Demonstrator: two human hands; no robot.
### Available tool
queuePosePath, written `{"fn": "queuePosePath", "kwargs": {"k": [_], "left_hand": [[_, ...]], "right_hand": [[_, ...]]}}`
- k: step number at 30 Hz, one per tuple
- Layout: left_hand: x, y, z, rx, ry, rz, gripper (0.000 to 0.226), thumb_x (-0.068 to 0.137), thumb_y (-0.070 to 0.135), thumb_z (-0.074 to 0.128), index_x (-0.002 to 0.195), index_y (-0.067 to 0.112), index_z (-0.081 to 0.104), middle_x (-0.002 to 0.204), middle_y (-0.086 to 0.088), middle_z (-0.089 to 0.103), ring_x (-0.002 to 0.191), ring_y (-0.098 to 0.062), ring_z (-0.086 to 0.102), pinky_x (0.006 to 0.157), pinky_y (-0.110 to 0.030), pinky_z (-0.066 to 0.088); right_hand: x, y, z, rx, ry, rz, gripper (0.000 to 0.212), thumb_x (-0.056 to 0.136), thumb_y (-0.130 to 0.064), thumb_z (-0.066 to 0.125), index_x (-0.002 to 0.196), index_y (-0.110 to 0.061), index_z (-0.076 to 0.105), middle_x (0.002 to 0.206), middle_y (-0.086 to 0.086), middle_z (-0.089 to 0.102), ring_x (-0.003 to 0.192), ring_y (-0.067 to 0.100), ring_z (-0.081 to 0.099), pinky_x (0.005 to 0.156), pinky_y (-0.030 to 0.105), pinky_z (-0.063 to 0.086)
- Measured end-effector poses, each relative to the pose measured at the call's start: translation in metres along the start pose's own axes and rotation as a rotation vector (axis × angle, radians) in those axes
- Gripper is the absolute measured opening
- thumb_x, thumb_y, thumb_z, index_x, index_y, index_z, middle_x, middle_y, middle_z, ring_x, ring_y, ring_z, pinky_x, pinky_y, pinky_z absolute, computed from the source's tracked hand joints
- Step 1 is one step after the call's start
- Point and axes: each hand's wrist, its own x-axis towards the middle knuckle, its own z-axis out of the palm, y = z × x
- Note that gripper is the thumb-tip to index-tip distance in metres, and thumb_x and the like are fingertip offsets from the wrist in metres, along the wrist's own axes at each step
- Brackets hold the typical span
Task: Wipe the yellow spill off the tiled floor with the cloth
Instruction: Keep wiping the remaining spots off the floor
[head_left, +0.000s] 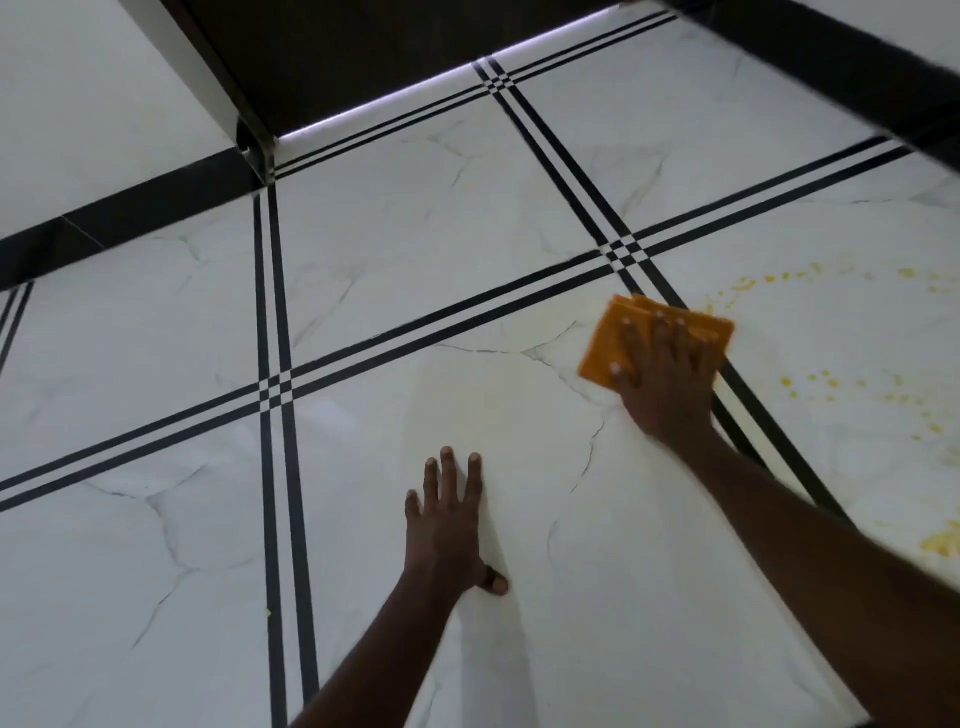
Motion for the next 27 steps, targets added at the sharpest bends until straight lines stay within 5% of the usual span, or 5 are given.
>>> {"fn": "queuePosePath", "kwargs": {"k": [4, 10, 18, 23, 27], "left_hand": [[0.0, 0.004, -0.004, 0.012, -0.003, -0.009, 0.157, 0.058, 0.066, 0.085, 0.154, 0.018, -0.029, 0.161, -0.019, -0.032, 0.152, -0.04, -0.018, 0.122, -0.057, 0.016], [0.001, -0.001, -0.002, -0.005, 0.003, 0.01, 0.154, 0.059, 0.062, 0.086, 0.155, 0.021, -0.027, 0.162, -0.017, -0.03, 0.153, -0.04, -0.018, 0.123, -0.056, 0.017], [-0.002, 0.0, -0.006, -0.004, 0.002, -0.009, 0.158, 0.055, 0.065, 0.087, 0.155, 0.021, -0.028, 0.163, -0.017, -0.029, 0.153, -0.038, -0.016, 0.123, -0.053, 0.018], [-0.002, 0.003, -0.005, 0.001, 0.012, 0.001, 0.157, 0.056, 0.065, 0.086, 0.156, 0.02, -0.026, 0.164, -0.018, -0.025, 0.154, -0.039, -0.011, 0.122, -0.054, 0.022], [-0.003, -0.002, -0.003, -0.032, 0.009, -0.017, 0.157, 0.053, 0.067, 0.086, 0.156, 0.024, -0.026, 0.165, -0.013, -0.024, 0.155, -0.035, -0.009, 0.122, -0.05, 0.023]], "right_hand": [[-0.122, -0.04, -0.023, 0.06, -0.039, 0.162, 0.073, 0.098, -0.053, 0.033, 0.163, -0.022, 0.024, 0.166, 0.024, 0.026, 0.152, 0.048, 0.023, 0.122, 0.068, 0.011], [-0.046, -0.072, -0.005, 0.053, -0.159, -0.285, 0.07, 0.098, -0.055, 0.031, 0.163, -0.028, 0.026, 0.168, 0.017, 0.025, 0.154, 0.045, 0.025, 0.123, 0.065, 0.014], [-0.151, -0.046, -0.031, 0.114, 0.01, 0.257, 0.072, 0.098, -0.049, 0.037, 0.163, -0.02, 0.024, 0.167, 0.022, 0.025, 0.154, 0.045, 0.021, 0.124, 0.065, 0.009], [-0.151, -0.089, -0.013, 0.149, -0.089, -0.239, 0.071, 0.097, -0.049, 0.04, 0.163, -0.025, 0.026, 0.169, 0.017, 0.022, 0.155, 0.044, 0.021, 0.124, 0.065, 0.013], [-0.083, -0.011, -0.011, 0.017, -0.059, -0.076, 0.067, 0.1, -0.05, 0.034, 0.161, -0.023, 0.032, 0.166, 0.019, 0.032, 0.151, 0.045, 0.03, 0.122, 0.067, 0.016]]}}
